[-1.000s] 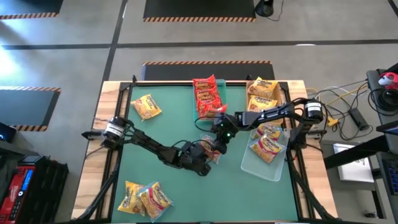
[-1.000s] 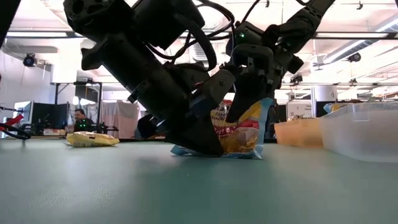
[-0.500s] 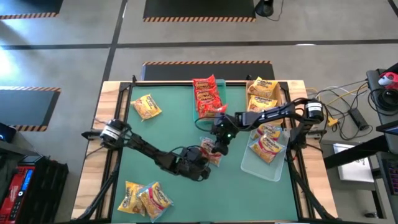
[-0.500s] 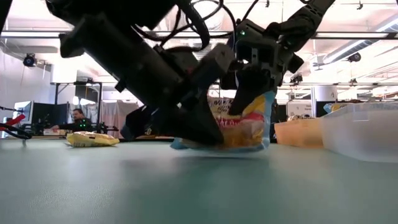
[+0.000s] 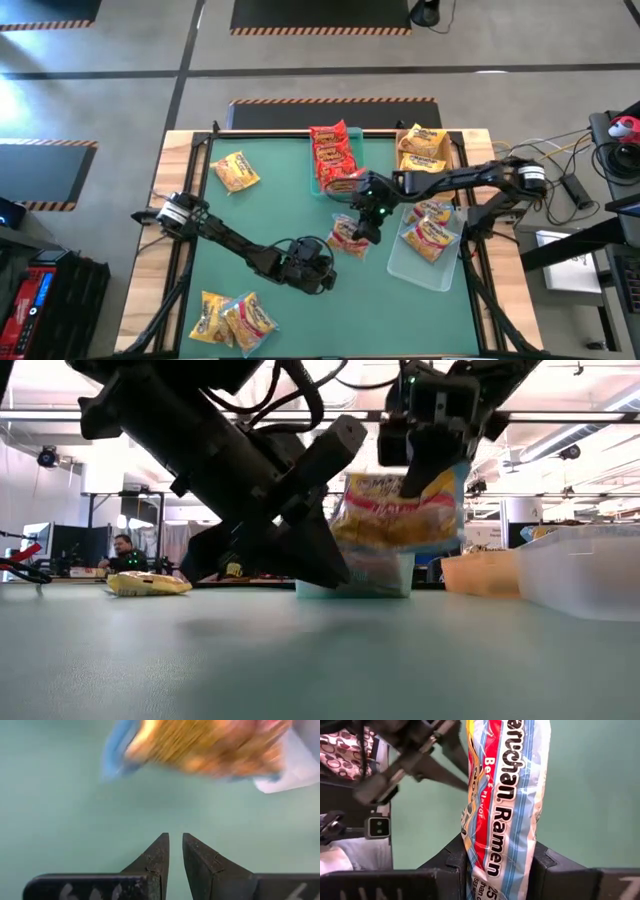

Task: Sort Maruchan noodles
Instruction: Put the blue noodle pack into the transparent bin

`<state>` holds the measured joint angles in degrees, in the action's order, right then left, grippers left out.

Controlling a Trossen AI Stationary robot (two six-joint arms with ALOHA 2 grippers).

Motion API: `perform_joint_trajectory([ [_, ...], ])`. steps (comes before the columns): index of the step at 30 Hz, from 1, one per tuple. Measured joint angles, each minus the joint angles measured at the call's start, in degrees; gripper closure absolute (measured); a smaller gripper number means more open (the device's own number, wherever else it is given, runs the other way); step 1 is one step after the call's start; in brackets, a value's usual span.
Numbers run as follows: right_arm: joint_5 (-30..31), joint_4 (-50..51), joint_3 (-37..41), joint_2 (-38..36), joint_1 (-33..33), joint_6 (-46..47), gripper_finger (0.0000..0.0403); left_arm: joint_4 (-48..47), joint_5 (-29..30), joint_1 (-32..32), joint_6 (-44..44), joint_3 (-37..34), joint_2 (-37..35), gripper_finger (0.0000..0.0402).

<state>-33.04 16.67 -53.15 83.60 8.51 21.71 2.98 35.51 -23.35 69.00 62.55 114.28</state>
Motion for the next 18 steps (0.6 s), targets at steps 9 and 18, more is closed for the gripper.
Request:
perform_joint_trajectory([
  [9,0.03,20.82,0.0,-11.86,0.27,-0.16,0.0298,-2.4,-0.11,-0.22,2.11,-5.43,-4.02,0.0364],
  [18,0.88,40.71,0.0,-22.52,-1.02,4.24,0.0297,-2.4,0.07,-0.07,2.43,-8.6,-5.92,0.0364],
])
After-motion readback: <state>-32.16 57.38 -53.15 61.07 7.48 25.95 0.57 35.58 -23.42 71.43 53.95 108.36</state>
